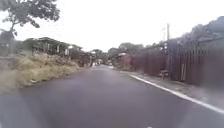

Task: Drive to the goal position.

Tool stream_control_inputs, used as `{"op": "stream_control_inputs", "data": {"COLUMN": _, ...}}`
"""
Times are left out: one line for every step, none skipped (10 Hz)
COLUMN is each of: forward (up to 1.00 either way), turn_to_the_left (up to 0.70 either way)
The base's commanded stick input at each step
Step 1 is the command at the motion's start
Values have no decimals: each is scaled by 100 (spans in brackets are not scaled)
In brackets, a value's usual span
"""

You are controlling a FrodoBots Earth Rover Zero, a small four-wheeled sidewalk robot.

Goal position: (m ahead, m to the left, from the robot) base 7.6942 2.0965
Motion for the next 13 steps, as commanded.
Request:
{"op": "stream_control_inputs", "data": {"forward": 50, "turn_to_the_left": 0}}
{"op": "stream_control_inputs", "data": {"forward": 50, "turn_to_the_left": 0}}
{"op": "stream_control_inputs", "data": {"forward": 50, "turn_to_the_left": 0}}
{"op": "stream_control_inputs", "data": {"forward": 50, "turn_to_the_left": 0}}
{"op": "stream_control_inputs", "data": {"forward": 50, "turn_to_the_left": 0}}
{"op": "stream_control_inputs", "data": {"forward": 50, "turn_to_the_left": 0}}
{"op": "stream_control_inputs", "data": {"forward": 50, "turn_to_the_left": 0}}
{"op": "stream_control_inputs", "data": {"forward": 50, "turn_to_the_left": 0}}
{"op": "stream_control_inputs", "data": {"forward": 50, "turn_to_the_left": 0}}
{"op": "stream_control_inputs", "data": {"forward": 50, "turn_to_the_left": 0}}
{"op": "stream_control_inputs", "data": {"forward": 50, "turn_to_the_left": 0}}
{"op": "stream_control_inputs", "data": {"forward": 50, "turn_to_the_left": 0}}
{"op": "stream_control_inputs", "data": {"forward": 50, "turn_to_the_left": 0}}
